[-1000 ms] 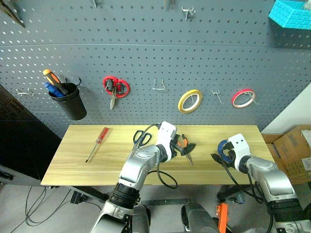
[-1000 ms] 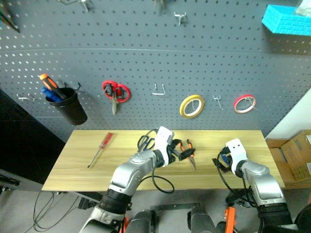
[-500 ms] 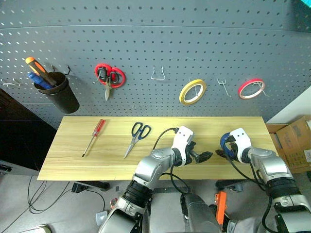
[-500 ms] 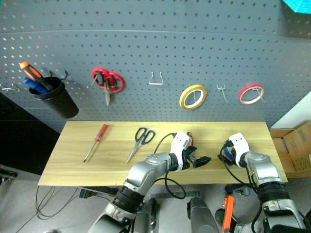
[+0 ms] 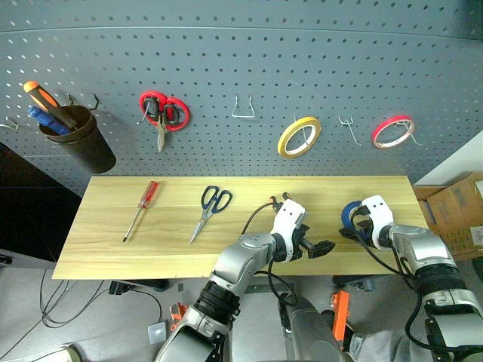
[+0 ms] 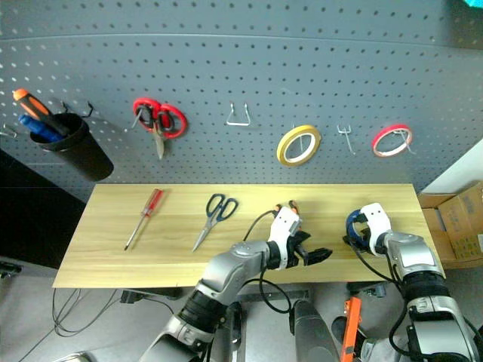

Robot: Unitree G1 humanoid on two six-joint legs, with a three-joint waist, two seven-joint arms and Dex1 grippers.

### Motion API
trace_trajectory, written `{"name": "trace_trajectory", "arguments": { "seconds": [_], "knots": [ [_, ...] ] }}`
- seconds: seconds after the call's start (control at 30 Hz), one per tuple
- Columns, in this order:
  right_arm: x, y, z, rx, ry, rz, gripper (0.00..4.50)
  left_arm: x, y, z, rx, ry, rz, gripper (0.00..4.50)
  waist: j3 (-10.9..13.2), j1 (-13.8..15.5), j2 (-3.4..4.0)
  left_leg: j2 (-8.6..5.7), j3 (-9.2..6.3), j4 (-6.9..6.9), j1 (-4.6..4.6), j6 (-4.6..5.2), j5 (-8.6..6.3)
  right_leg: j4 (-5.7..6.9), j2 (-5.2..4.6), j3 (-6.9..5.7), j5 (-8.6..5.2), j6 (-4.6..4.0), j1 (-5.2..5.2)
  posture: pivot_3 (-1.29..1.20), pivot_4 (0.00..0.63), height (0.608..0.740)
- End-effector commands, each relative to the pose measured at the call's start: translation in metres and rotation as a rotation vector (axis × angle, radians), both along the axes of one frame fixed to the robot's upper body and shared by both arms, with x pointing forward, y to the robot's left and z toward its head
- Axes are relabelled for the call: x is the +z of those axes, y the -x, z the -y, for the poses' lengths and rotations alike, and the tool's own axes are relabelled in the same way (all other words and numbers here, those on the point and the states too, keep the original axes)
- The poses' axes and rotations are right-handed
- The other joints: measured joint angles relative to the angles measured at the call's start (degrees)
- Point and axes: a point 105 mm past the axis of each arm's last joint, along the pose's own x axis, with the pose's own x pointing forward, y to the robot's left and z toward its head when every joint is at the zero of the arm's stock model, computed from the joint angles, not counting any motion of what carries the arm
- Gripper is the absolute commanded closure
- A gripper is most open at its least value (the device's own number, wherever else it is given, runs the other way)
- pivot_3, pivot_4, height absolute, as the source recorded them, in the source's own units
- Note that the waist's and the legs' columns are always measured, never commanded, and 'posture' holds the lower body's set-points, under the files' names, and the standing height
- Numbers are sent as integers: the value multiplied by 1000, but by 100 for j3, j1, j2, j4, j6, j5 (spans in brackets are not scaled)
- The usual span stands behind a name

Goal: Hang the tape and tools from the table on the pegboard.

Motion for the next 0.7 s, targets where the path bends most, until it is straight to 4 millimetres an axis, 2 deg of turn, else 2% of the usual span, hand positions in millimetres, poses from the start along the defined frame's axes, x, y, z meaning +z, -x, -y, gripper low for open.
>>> {"name": "trace_trajectory", "arguments": {
  "seconds": [0.03, 0.17, 0.23, 0.33, 0.43, 0.6, 0.7],
  "knots": [
    [-7, 3, 9, -29, 16, -21, 2229, 12, 2, 10, -23, 38, 21, 0, 1, 0, -1, 0, 0, 0, 0, 0, 0, 0, 0, 0, 0, 0, 0, -25, 335, 740],
    [-4, 2, 11, -40, 28, -4, 3596, 15, 1, 9, -19, 42, 29, 0, 0, -1, -1, 0, 0, -2, 0, -2, -1, -2, 0, 0, 0, 1, -1, -30, 311, 740],
    [-2, 2, 17, -59, 66, 20, 3955, 16, -1, 7, -18, 42, 40, 0, 0, 1, 0, 0, 0, -2, -1, -3, -2, -2, 0, 0, 0, 2, -1, -32, 299, 740],
    [9, 3, 16, -49, 132, 104, 3955, 22, -2, 4, -14, 57, 53, 0, -4, 8, 5, -1, 0, -2, -3, -4, -2, -2, 0, 0, -1, 5, -2, -38, 278, 740],
    [23, 9, 8, -59, 142, 188, 3955, 30, -1, -1, -11, 83, 69, 0, -12, 25, 19, -6, 3, 0, -21, -5, -2, 1, -5, 2, 0, 12, -22, -49, 256, 740],
    [51, 37, -17, -15, 232, 377, 3955, 54, 1, -13, -8, 162, 138, 0, -67, 8, 68, -9, 25, -3, -42, -16, -7, 12, -10, 25, -7, 29, -57, -73, 211, 740],
    [68, 58, -32, 8, 335, 522, 3955, 78, -5, -24, 22, 225, 230, 0, -126, 0, 78, -10, 30, -3, -40, -19, -8, 14, -10, 29, -8, 31, -59, -87, 165, 740]
  ]
}}
